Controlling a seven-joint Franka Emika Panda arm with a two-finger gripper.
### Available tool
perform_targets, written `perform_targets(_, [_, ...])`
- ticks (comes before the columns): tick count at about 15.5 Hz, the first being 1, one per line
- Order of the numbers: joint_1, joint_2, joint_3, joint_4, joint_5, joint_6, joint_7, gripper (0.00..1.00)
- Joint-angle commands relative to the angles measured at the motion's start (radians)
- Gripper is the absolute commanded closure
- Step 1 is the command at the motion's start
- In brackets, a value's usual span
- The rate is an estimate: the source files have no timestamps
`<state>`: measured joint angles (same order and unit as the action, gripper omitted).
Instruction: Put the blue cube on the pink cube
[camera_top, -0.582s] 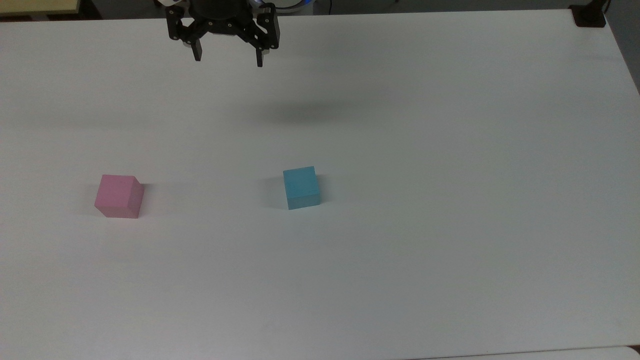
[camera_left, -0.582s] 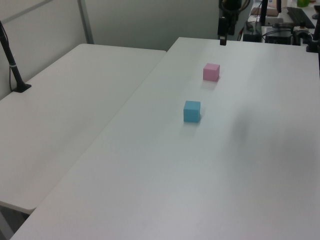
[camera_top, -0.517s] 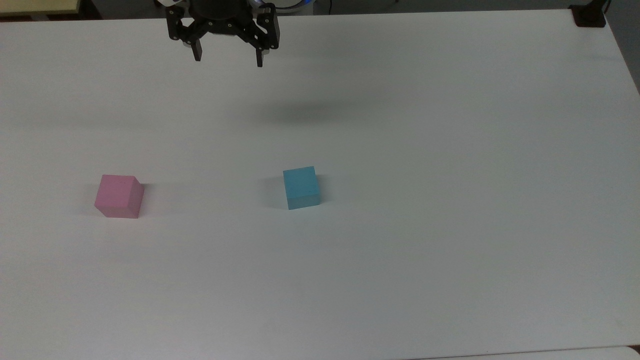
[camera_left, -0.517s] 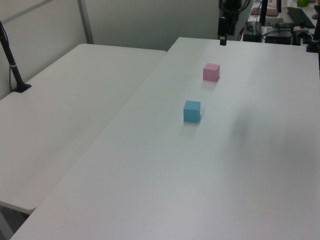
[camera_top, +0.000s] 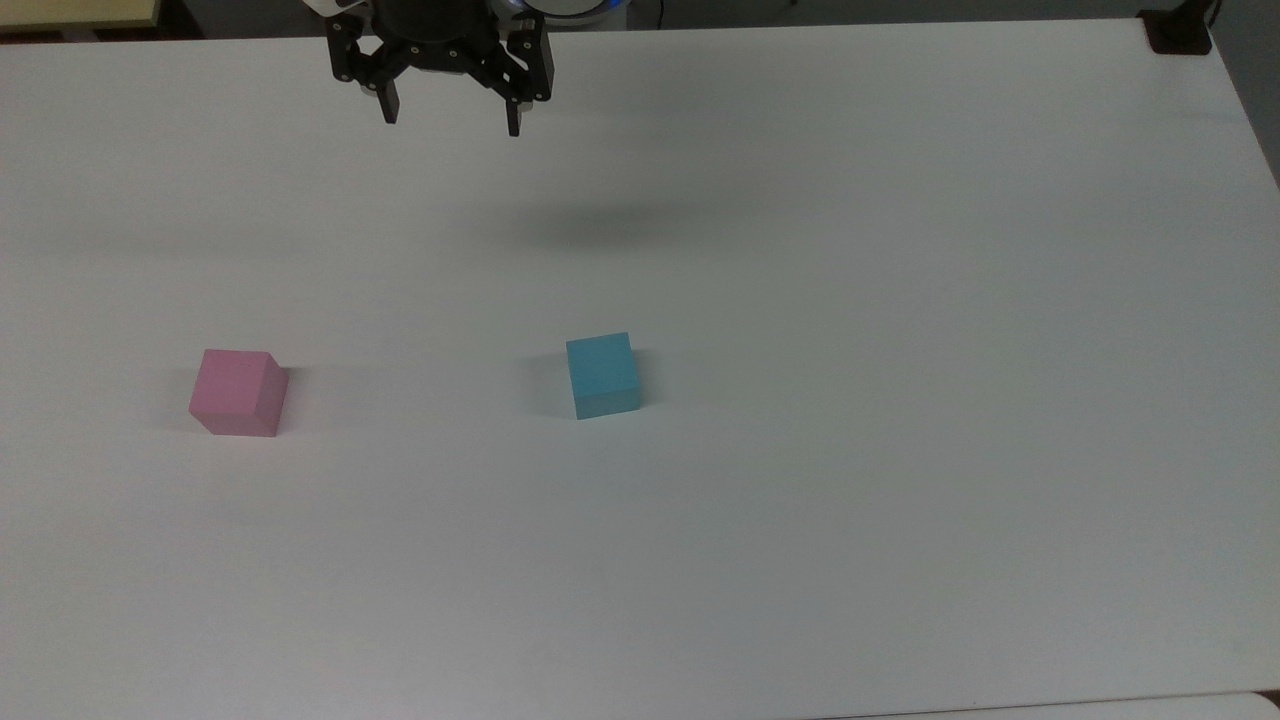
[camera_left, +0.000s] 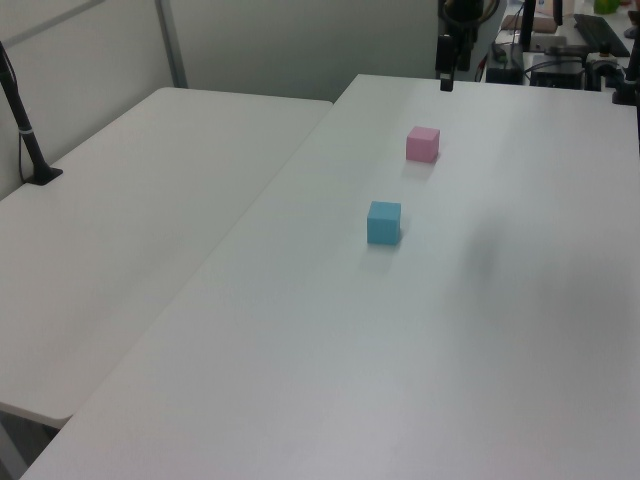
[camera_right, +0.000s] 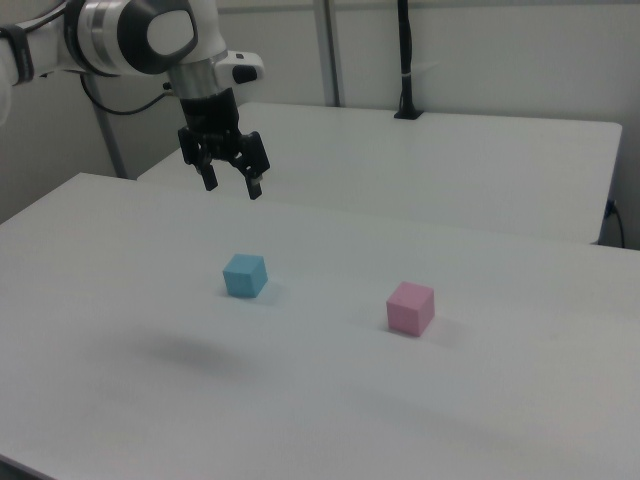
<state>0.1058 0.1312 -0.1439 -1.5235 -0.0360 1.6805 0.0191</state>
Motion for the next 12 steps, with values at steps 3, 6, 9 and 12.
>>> perform_targets(3, [0.000, -0.018, -0.002, -0.024, 0.004, 0.008, 0.015, 0.00])
perform_targets(6, [0.003, -0.008, 0.000, -0.023, 0.011, 0.010, 0.015, 0.00])
perform_targets(9, [0.009, 0.024, 0.004, -0.018, 0.059, 0.021, 0.015, 0.00])
perform_targets(12, [0.034, 0.076, 0.009, -0.020, 0.102, 0.083, 0.016, 0.00])
